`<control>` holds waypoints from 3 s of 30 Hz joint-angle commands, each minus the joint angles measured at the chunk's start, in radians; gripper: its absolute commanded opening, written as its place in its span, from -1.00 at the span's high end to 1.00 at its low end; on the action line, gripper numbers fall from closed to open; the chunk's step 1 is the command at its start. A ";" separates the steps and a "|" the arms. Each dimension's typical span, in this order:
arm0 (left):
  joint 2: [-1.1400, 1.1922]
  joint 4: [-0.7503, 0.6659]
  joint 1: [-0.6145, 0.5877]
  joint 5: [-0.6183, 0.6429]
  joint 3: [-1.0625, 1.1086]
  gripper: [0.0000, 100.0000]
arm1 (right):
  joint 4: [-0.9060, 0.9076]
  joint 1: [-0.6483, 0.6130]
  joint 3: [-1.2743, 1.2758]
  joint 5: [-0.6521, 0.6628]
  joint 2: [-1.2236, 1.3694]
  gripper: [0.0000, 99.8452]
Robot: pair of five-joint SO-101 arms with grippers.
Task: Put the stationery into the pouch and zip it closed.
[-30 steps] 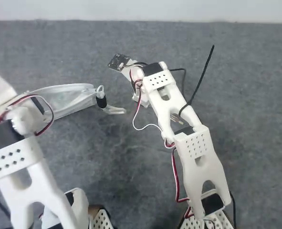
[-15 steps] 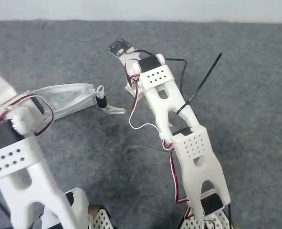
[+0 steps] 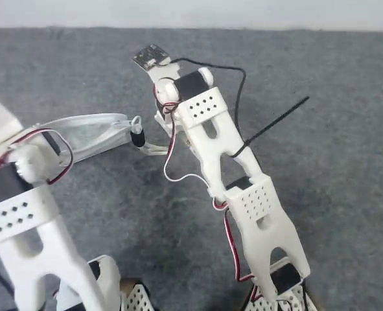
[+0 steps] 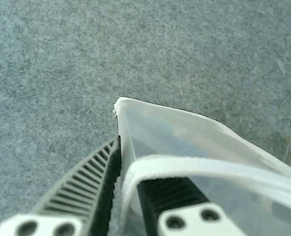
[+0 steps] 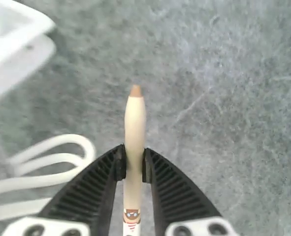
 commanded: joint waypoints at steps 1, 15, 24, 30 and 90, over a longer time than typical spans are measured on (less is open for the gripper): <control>0.000 -0.031 -0.002 -0.009 0.005 0.98 | 0.047 -0.027 -0.089 -0.083 -0.030 0.99; 0.000 -0.057 -0.002 -0.009 0.027 0.98 | 0.048 -0.056 0.115 0.080 -0.282 0.99; 0.000 -0.055 -0.002 -0.009 0.027 0.98 | 0.044 -0.157 0.411 0.181 -0.530 0.99; 0.000 -0.055 -0.002 -0.009 0.027 0.98 | 0.044 -0.194 0.506 0.180 -0.665 0.99; 0.000 -0.060 -0.026 0.034 -0.036 0.98 | 0.045 -0.191 0.812 0.118 -1.311 0.99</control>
